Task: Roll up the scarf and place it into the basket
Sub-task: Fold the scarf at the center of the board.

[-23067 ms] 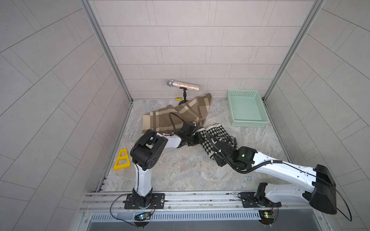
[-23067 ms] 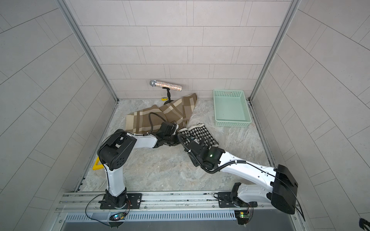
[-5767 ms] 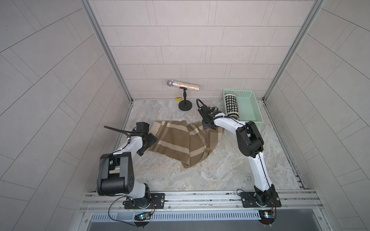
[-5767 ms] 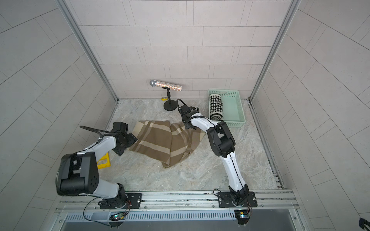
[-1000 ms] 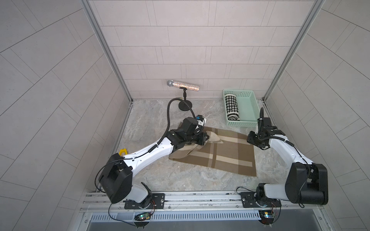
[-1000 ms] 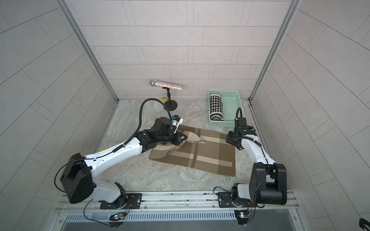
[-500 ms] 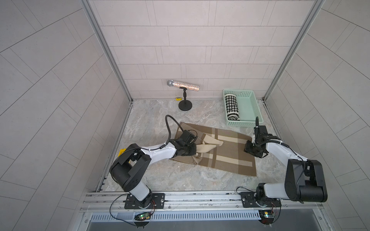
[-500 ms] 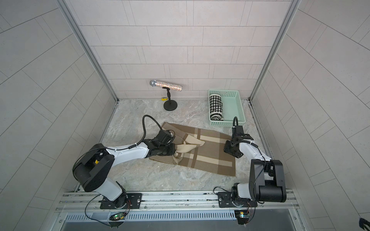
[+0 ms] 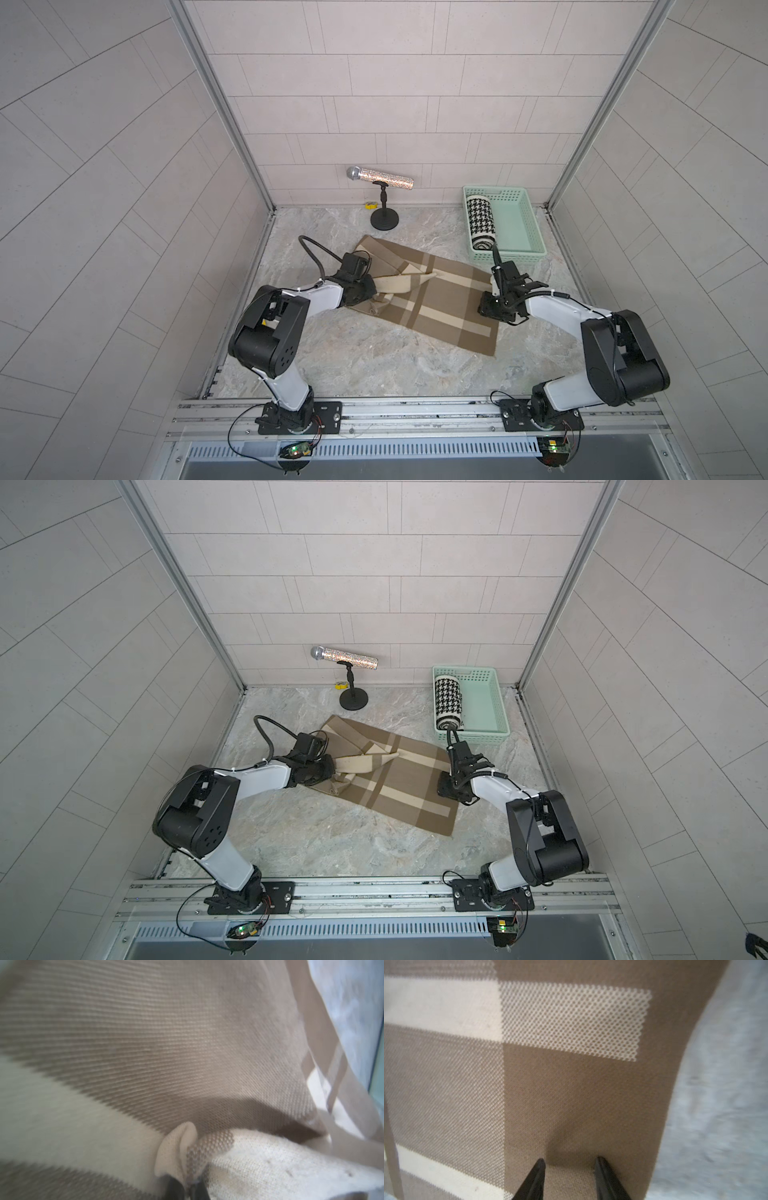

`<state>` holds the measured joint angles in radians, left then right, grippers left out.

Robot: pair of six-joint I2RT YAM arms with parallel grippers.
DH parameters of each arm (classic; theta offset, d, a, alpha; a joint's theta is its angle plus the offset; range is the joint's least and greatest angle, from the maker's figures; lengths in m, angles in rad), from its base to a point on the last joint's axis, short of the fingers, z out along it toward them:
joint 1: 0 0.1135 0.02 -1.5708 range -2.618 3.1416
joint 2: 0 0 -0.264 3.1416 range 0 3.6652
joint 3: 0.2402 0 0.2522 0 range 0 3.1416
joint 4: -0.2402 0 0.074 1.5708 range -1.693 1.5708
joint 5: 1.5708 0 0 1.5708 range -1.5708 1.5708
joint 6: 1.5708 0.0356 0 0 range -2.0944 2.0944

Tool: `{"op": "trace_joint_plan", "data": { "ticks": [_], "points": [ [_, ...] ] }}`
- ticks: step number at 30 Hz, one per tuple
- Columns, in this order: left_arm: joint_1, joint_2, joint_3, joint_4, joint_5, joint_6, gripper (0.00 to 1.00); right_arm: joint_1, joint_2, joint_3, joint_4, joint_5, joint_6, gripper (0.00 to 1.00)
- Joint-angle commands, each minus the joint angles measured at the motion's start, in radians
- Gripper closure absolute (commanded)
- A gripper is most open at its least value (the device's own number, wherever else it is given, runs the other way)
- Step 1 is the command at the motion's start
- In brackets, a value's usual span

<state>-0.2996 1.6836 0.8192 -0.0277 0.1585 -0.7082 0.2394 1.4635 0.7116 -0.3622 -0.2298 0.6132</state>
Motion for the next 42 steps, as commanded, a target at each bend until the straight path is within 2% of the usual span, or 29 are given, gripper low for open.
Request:
{"op": "trace_joint_plan", "data": {
  "ticks": [1, 4, 10, 16, 21, 35, 42],
  "points": [
    [0.083, -0.026, 0.023, -0.052, -0.060, 0.029, 1.00, 0.062, 0.003, -0.037, 0.012, -0.008, 0.123, 0.57],
    [0.085, -0.074, 0.040, -0.053, -0.026, 0.067, 1.00, 0.063, -0.029, 0.005, -0.007, -0.008, 0.137, 0.55],
    [0.037, -0.141, -0.013, -0.009, 0.033, 0.053, 1.00, 0.077, -0.026, 0.201, -0.067, 0.035, 0.141, 0.51],
    [0.024, -0.160, -0.030, 0.014, 0.058, 0.043, 1.00, 0.155, 0.125, 0.415, -0.048, 0.039, 0.173, 0.42],
    [-0.008, -0.164, -0.044, 0.020, 0.071, 0.032, 1.00, 0.180, 0.276, 0.528, -0.024, -0.009, 0.210, 0.37],
    [-0.034, -0.156, -0.101, 0.050, 0.095, -0.002, 1.00, 0.223, 0.433, 0.453, 0.208, -0.148, 0.350, 0.39],
    [-0.036, -0.150, -0.101, 0.055, 0.102, -0.008, 1.00, 0.227, 0.475, 0.462, 0.253, -0.172, 0.368, 0.50]
  ]
}}
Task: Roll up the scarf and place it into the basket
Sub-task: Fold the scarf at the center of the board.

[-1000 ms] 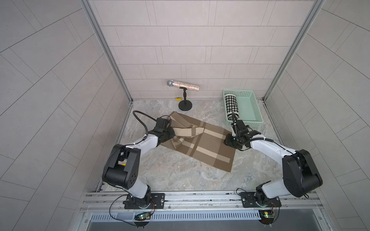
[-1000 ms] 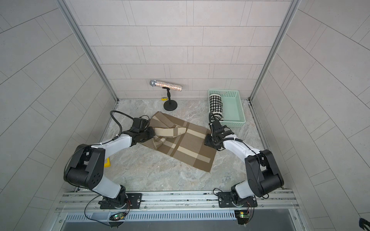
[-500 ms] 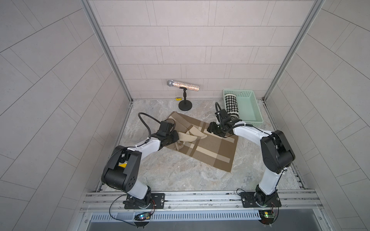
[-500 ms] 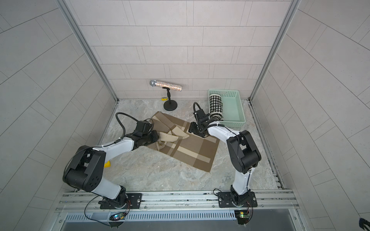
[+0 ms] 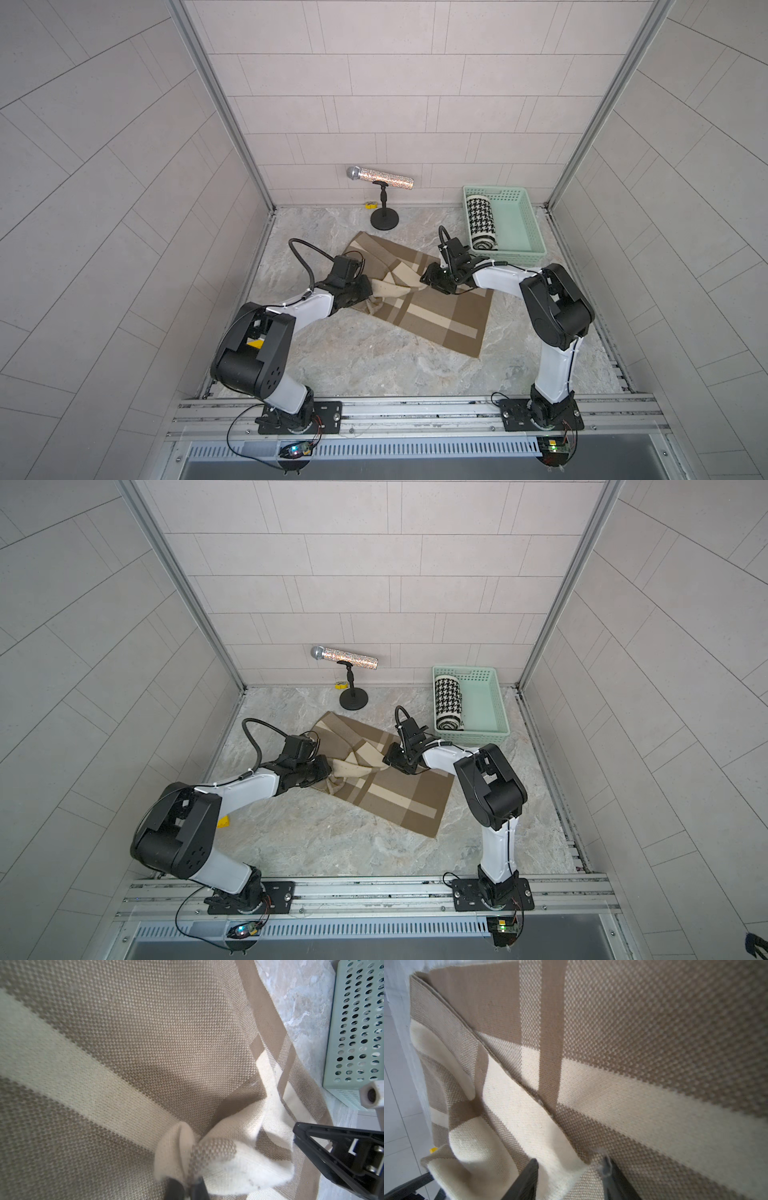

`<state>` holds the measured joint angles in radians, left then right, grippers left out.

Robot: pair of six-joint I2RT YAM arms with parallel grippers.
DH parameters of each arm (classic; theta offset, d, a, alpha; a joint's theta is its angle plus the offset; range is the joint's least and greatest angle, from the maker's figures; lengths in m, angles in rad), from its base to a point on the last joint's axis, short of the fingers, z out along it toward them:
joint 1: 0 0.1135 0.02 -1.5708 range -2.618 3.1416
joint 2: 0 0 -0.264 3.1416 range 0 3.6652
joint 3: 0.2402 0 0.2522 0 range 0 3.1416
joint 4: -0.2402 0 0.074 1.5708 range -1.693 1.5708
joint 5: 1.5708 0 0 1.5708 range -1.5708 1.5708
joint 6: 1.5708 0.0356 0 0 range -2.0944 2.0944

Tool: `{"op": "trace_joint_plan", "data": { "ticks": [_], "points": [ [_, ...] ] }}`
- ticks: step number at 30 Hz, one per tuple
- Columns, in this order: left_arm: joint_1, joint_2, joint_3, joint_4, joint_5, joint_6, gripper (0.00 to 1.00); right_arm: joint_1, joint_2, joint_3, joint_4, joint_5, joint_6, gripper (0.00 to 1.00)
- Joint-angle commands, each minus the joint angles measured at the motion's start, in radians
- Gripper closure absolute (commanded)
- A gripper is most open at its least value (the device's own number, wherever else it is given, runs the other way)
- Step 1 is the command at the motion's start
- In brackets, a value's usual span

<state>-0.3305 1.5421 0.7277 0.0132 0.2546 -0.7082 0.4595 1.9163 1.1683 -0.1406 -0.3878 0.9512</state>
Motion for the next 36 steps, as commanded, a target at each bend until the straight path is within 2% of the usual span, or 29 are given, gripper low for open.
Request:
{"op": "trace_joint_plan", "data": {
  "ticks": [1, 6, 9, 11, 16, 19, 22, 31, 36],
  "points": [
    [-0.005, -0.008, -0.010, 0.014, 0.008, -0.008, 1.00, 0.007, 0.028, 0.008, 0.038, -0.016, 0.031, 0.52],
    [-0.005, -0.011, -0.013, 0.016, 0.008, -0.008, 1.00, 0.007, 0.059, 0.037, 0.038, -0.020, 0.031, 0.64],
    [-0.004, -0.017, -0.014, 0.016, 0.011, -0.008, 1.00, 0.007, 0.061, 0.053, 0.023, -0.013, 0.018, 0.77],
    [-0.005, -0.028, -0.013, 0.013, 0.014, -0.011, 1.00, 0.007, 0.047, 0.066, -0.003, -0.002, 0.005, 0.90],
    [-0.005, -0.064, -0.011, -0.003, 0.002, -0.005, 1.00, 0.007, 0.005, 0.099, -0.076, 0.042, -0.043, 0.87],
    [-0.005, -0.072, -0.007, -0.005, 0.004, -0.005, 1.00, 0.007, 0.008, 0.116, -0.091, 0.044, -0.059, 1.00],
    [-0.006, -0.081, 0.005, -0.011, 0.021, 0.001, 1.00, 0.007, 0.013, 0.147, -0.115, 0.046, -0.085, 1.00],
    [-0.060, -0.176, 0.136, -0.143, 0.045, 0.136, 1.00, -0.030, -0.010, 0.473, -0.435, 0.119, -0.328, 1.00],
    [-0.105, -0.197, 0.223, -0.258, 0.045, 0.232, 1.00, -0.083, -0.027, 0.544, -0.507, 0.110, -0.381, 1.00]
  ]
}}
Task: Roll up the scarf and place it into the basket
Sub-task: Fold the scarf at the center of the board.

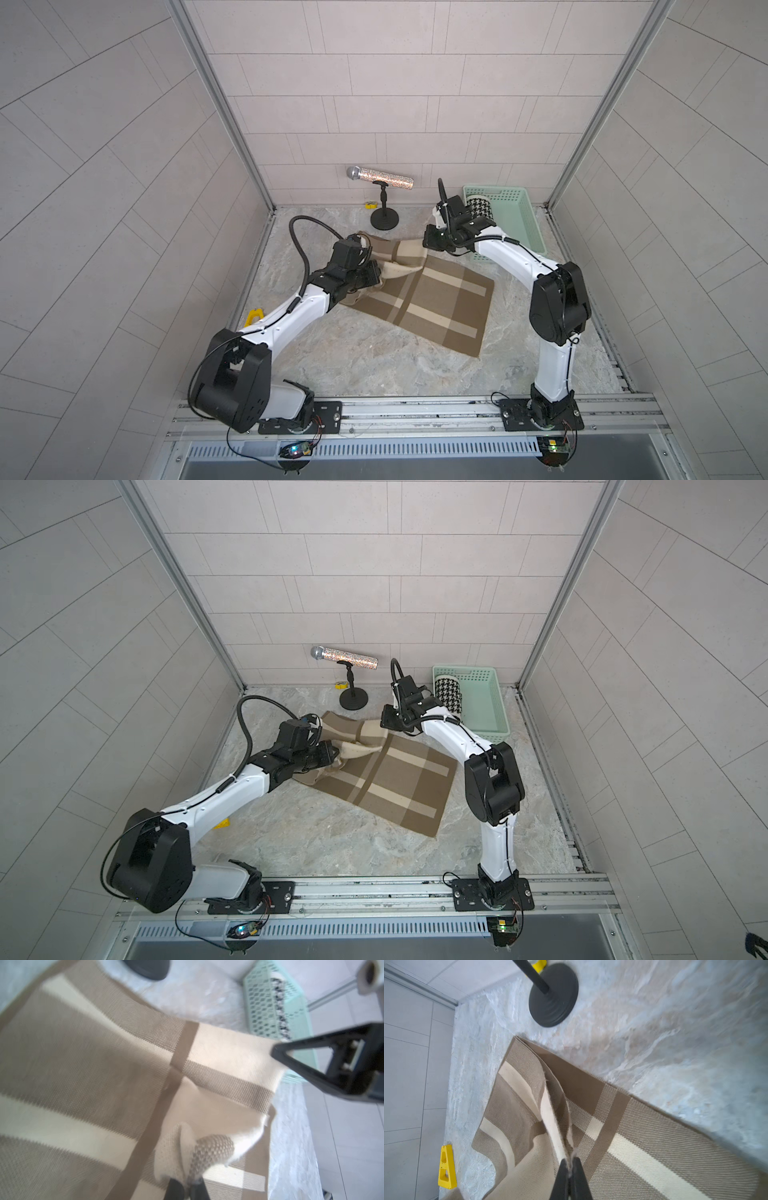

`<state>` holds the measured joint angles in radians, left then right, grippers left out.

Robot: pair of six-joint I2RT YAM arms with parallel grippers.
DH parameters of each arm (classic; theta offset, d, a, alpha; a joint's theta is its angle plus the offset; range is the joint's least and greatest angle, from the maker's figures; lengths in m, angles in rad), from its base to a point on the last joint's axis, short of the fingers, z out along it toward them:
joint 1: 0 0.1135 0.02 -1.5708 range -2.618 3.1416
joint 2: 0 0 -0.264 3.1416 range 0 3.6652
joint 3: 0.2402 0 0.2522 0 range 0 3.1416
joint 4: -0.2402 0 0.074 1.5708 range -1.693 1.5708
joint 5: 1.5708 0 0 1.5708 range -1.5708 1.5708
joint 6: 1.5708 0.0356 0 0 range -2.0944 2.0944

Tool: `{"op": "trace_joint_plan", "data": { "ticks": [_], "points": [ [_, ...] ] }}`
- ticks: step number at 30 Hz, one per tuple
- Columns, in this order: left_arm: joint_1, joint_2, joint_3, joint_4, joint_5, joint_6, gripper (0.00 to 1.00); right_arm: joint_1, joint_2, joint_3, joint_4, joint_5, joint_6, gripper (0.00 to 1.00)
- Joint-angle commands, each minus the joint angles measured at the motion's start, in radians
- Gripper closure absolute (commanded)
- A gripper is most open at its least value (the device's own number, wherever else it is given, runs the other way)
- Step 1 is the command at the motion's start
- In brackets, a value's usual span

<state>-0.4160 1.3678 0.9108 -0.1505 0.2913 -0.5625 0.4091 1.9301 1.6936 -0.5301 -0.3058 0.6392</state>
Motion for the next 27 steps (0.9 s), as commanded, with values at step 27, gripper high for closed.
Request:
{"op": "trace_joint_plan", "data": {
  "ticks": [27],
  "points": [
    [-0.429, 0.107, 0.226, -0.237, -0.022, 0.286, 1.00, -0.302, -0.287, -0.269, -0.157, -0.064, -0.204, 1.00]
  ]
}}
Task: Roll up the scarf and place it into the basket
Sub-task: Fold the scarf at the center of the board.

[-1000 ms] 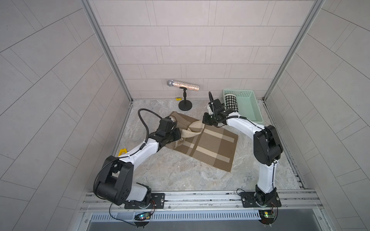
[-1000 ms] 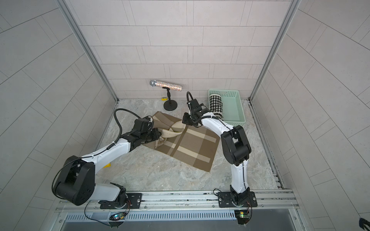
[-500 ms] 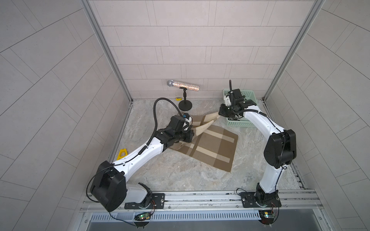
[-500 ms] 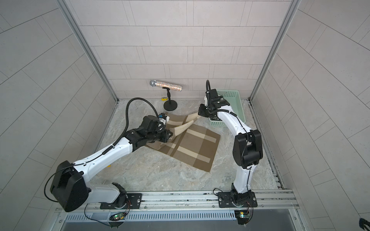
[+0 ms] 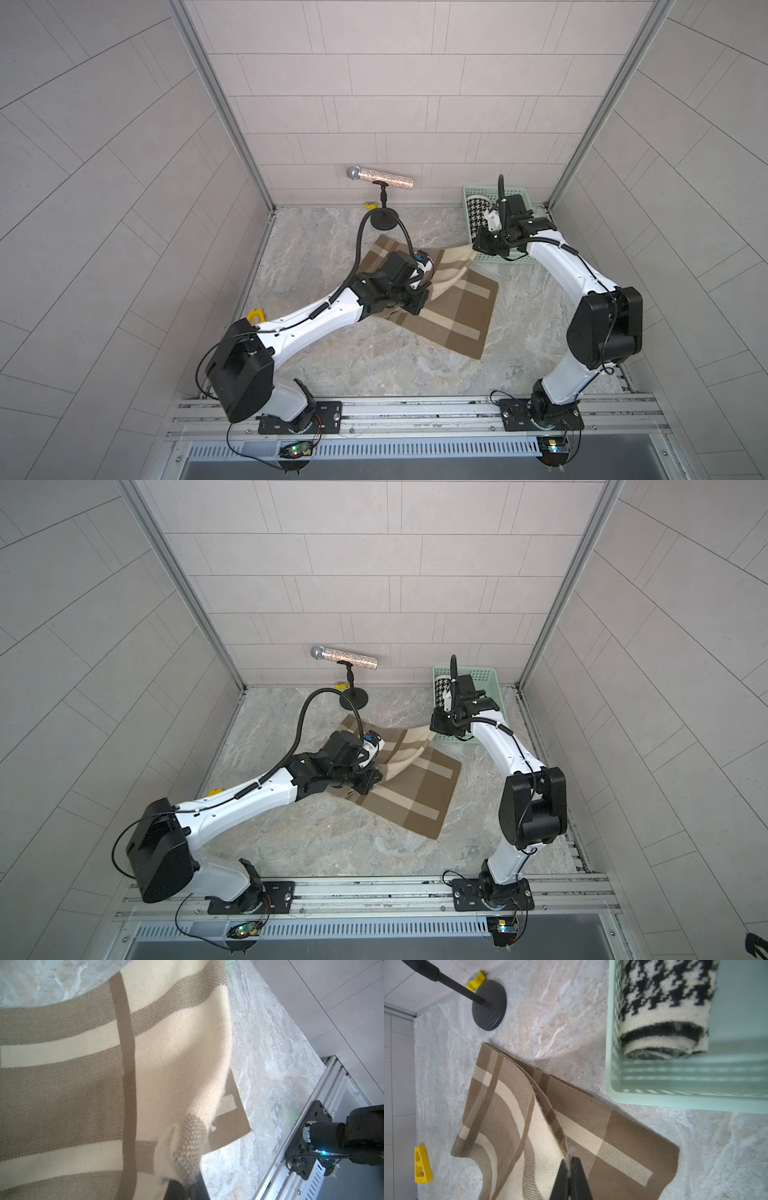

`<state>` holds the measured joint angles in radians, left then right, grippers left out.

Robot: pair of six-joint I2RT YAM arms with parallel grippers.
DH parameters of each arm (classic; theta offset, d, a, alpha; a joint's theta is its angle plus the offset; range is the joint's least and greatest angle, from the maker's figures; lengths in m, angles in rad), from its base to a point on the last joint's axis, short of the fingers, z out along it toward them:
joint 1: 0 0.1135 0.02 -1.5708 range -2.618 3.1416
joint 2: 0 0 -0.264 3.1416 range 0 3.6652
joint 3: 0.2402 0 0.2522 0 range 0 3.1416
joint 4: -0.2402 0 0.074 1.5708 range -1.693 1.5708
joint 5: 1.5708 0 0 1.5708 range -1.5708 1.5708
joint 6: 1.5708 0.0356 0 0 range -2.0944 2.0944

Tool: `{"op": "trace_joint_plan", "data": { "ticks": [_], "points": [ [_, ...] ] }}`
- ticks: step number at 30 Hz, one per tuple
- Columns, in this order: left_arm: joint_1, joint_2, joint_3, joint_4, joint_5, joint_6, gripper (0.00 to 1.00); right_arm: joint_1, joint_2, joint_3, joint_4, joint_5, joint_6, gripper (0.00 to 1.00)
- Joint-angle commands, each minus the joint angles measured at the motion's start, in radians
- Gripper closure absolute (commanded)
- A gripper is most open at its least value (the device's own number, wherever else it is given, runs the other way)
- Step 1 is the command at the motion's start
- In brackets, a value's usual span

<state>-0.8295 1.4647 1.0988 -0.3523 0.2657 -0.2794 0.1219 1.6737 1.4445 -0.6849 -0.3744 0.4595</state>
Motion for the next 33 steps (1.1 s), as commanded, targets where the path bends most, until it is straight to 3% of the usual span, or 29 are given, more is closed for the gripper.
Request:
{"op": "trace_joint_plan", "data": {
  "ticks": [1, 13, 33],
  "points": [
    [-0.022, 0.011, 0.045, -0.037, 0.006, -0.004, 1.00, -0.020, -0.032, -0.028, -0.001, 0.003, -0.028, 1.00],
    [-0.094, 0.017, 0.105, -0.051, -0.004, 0.025, 1.00, -0.076, -0.061, -0.042, 0.001, -0.006, -0.048, 1.00],
    [-0.195, 0.207, 0.154, 0.040, -0.098, 0.043, 1.00, -0.157, -0.042, -0.106, 0.042, -0.021, -0.093, 1.00]
  ]
}}
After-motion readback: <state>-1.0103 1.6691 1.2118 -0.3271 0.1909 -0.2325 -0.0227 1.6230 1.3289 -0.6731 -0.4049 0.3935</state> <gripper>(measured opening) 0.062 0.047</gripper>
